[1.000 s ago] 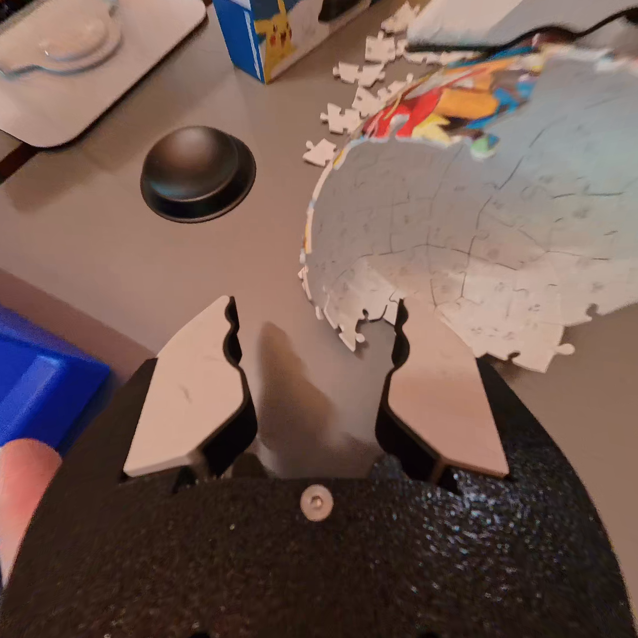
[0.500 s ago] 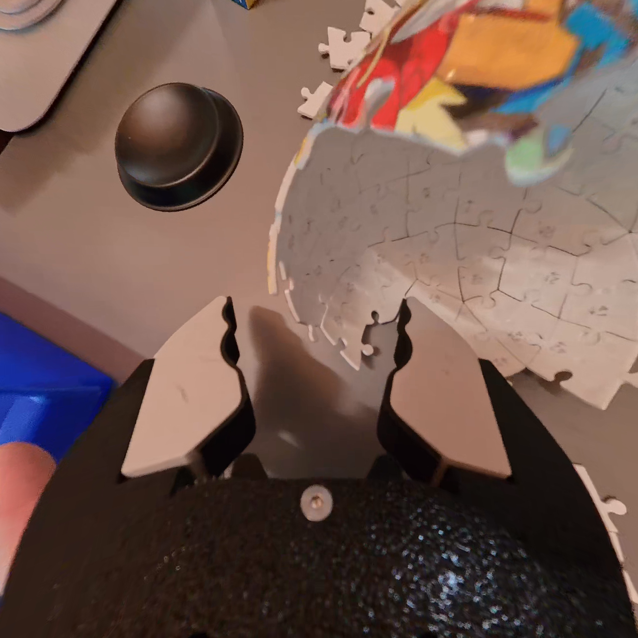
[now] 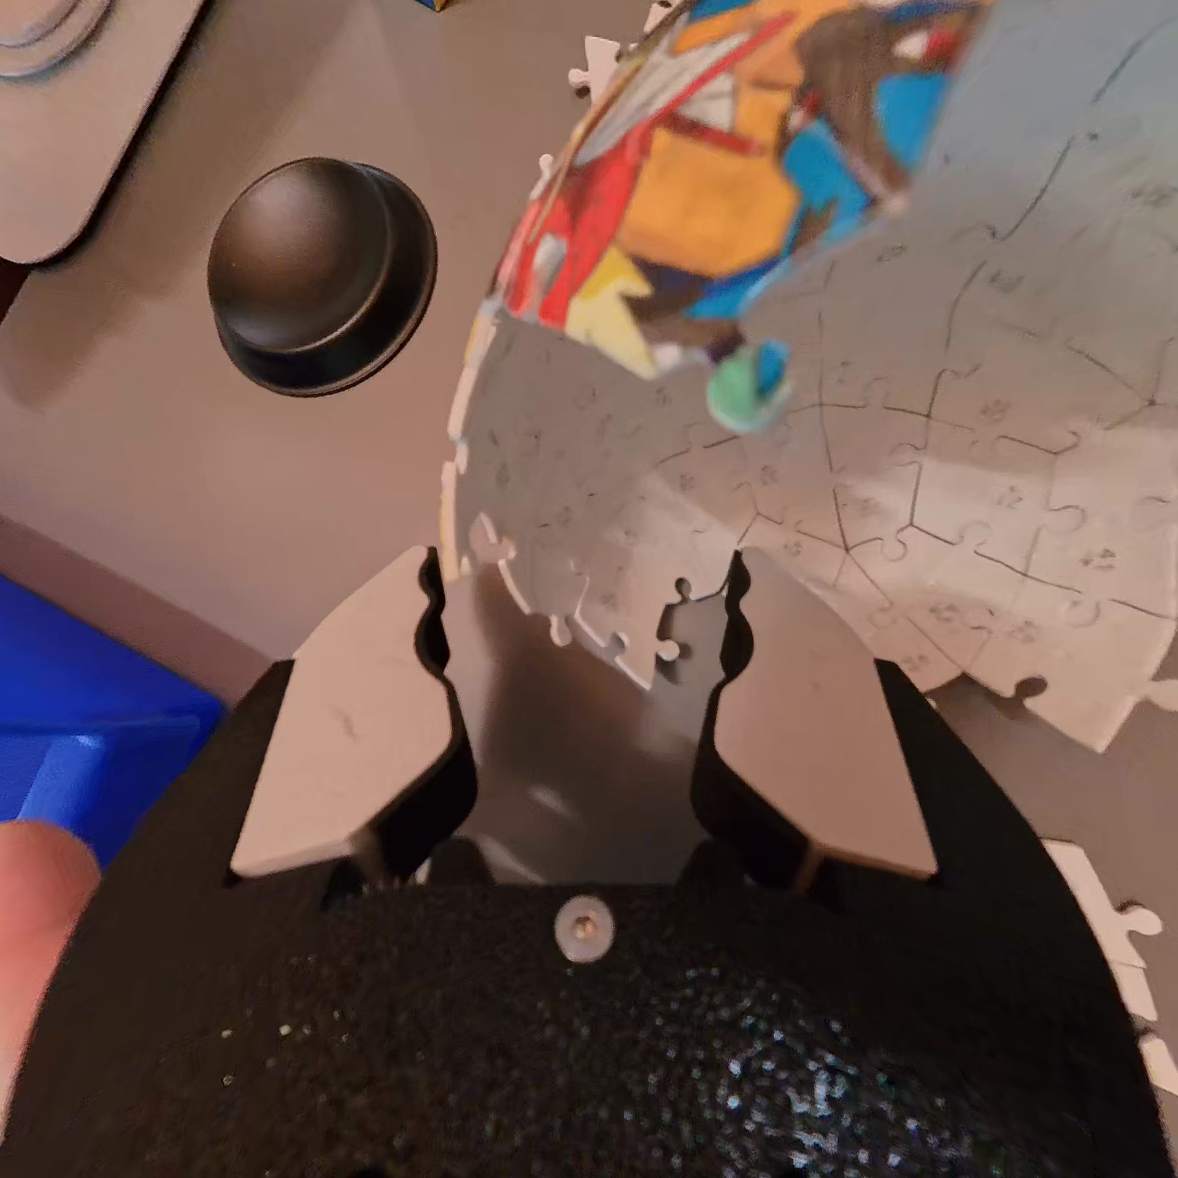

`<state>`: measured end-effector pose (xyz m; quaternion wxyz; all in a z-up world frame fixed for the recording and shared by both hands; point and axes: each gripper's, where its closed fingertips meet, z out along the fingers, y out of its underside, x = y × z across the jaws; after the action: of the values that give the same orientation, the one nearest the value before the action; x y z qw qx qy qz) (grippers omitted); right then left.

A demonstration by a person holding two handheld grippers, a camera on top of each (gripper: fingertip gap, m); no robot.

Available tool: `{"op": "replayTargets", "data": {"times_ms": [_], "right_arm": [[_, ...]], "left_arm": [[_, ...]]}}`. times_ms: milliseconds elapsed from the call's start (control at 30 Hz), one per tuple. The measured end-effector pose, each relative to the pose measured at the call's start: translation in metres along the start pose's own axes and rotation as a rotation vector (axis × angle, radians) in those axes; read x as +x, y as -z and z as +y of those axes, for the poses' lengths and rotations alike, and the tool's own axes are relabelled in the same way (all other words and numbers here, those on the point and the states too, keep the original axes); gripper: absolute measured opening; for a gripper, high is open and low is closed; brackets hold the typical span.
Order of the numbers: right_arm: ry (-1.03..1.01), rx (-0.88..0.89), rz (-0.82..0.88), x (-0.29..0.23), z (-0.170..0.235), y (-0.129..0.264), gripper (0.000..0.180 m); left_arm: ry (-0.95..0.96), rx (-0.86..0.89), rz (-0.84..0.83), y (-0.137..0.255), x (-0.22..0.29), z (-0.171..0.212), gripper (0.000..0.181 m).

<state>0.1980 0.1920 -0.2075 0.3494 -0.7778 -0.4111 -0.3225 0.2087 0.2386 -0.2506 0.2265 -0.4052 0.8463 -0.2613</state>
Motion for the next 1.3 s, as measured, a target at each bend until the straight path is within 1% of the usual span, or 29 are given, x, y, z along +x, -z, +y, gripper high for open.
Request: {"op": "replayTargets", "data": {"times_ms": [233, 367, 433, 567, 633, 700, 767, 867, 933, 1033, 1133, 1200, 1300], "right_arm": [[-0.060, -0.014, -0.148, 0.003, 0.001, -0.006, 0.135], [-0.069, -0.066, -0.247, 0.005, 0.009, -0.011, 0.135], [-0.054, -0.102, -0.274, 0.003, 0.012, -0.013, 0.134], [-0.032, -0.127, -0.271, 0.003, 0.008, -0.012, 0.132], [0.002, -0.143, -0.251, 0.003, 0.007, -0.011, 0.132], [0.015, -0.150, -0.238, 0.004, 0.006, -0.011, 0.131], [0.016, -0.142, -0.226, 0.005, 0.003, -0.012, 0.130], [0.057, -0.106, -0.204, 0.006, -0.007, -0.010, 0.124], [0.068, -0.079, -0.210, 0.005, -0.015, -0.009, 0.123], [0.076, -0.045, -0.237, 0.001, -0.019, -0.010, 0.132], [0.028, 0.000, -0.288, -0.005, -0.020, -0.013, 0.143], [0.041, 0.079, -0.277, -0.005, -0.030, -0.014, 0.142], [0.125, 0.070, -0.220, -0.004, -0.036, -0.015, 0.141]], "left_arm": [[0.055, 0.053, 0.007, 0.000, -0.003, 0.003, 0.089], [0.095, 0.086, 0.023, 0.003, -0.006, 0.002, 0.089], [0.088, 0.036, 0.020, 0.002, -0.006, 0.011, 0.089], [0.064, 0.022, -0.005, 0.008, -0.007, 0.013, 0.090], [0.084, 0.054, 0.016, 0.015, -0.005, 0.009, 0.090], [0.100, 0.041, 0.045, 0.021, -0.001, 0.013, 0.089], [0.091, -0.003, 0.057, 0.019, 0.004, 0.022, 0.088], [0.094, -0.016, 0.047, 0.017, 0.005, 0.026, 0.087], [0.093, -0.025, 0.037, 0.018, 0.005, 0.027, 0.088], [0.105, -0.012, 0.039, 0.018, 0.005, 0.029, 0.088], [0.116, 0.008, 0.038, 0.018, 0.004, 0.029, 0.092], [0.126, 0.016, 0.034, 0.017, 0.004, 0.029, 0.094], [0.138, 0.030, 0.024, 0.017, 0.002, 0.031, 0.097]]}}
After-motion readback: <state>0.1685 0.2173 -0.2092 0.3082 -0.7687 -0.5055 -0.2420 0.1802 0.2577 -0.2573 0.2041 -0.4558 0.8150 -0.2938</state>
